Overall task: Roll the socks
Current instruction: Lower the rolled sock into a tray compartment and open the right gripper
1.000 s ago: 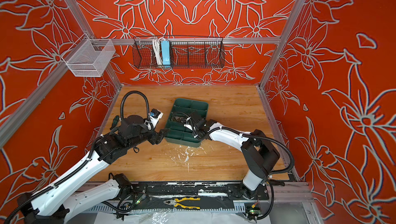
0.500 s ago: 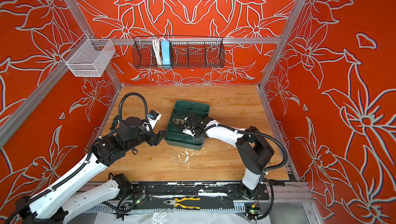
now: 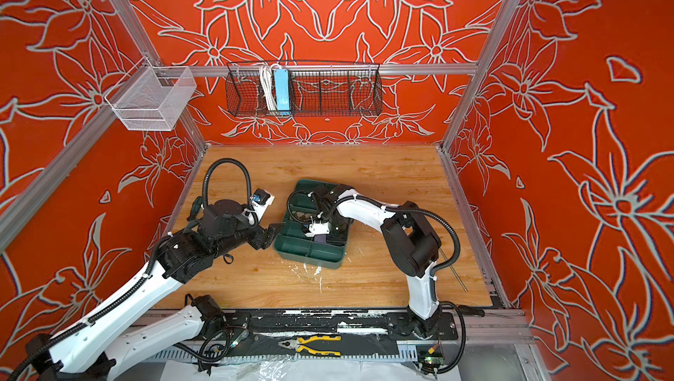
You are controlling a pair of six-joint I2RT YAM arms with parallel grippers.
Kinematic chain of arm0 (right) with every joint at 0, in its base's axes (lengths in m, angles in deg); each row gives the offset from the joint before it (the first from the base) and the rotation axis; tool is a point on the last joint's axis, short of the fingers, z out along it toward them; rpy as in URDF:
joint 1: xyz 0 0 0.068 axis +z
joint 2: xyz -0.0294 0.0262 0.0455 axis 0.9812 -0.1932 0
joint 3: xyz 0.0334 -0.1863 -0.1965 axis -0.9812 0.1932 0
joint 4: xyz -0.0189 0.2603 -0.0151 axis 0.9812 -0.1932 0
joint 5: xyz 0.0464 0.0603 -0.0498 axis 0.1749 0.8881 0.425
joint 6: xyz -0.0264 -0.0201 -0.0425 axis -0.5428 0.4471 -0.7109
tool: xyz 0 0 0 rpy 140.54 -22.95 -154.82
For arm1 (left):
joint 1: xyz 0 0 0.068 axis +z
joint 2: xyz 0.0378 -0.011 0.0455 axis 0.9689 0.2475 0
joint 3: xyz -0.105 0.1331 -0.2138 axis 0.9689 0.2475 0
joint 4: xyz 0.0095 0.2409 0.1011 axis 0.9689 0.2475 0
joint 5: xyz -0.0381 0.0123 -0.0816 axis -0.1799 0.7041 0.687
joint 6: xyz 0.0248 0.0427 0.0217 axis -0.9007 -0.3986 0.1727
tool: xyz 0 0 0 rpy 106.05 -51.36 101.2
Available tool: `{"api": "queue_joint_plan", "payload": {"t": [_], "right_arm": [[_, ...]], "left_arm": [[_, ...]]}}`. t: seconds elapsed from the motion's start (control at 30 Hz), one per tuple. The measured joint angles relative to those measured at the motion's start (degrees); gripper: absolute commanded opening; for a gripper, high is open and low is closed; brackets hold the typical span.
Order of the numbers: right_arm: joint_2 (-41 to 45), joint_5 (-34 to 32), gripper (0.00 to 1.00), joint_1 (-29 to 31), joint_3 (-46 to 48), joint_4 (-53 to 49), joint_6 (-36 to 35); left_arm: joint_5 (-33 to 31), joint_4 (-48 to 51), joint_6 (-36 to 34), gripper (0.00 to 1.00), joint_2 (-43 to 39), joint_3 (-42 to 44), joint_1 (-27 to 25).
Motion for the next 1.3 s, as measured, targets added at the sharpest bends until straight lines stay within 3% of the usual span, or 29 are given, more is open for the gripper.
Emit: {"api": "queue_joint_plan", "payload": {"t": [0.3, 0.33, 0.4, 0.53, 0.87, 1.3], "right_arm": [[-5.44, 1.49, 0.0, -0.35, -5.33, -4.07, -0.28], [-5.49, 1.42, 0.04, -0.35, -5.46, -4.09, -0.28], [-5.49, 1.4, 0.21, -0.35, -5.51, -4.0, -0.28], [-5.49, 0.87, 0.35, -0.35, -5.99, -4.02, -0.35], [-5.22, 0.59, 0.46, -0.35, -8.66, -5.46, -2.23], [-1.7, -0.31, 0.5, -0.35, -13.73, -9.31, -5.84]], "left_arm": [[-0.39, 0.15, -0.42, 0.78, 1.25, -0.02, 0.42], [-0.39, 0.13, -0.44, 0.78, 1.53, -0.02, 0.46], [-0.37, 0.13, -0.55, 0.78, 2.08, -0.02, 0.5], [-0.37, 0.11, -0.61, 0.78, 2.56, -0.02, 0.74], [-0.39, -0.04, -0.79, 0.78, 2.51, -0.02, 1.18], [-0.44, -0.04, -0.83, 0.79, 2.03, -0.02, 1.55]]}}
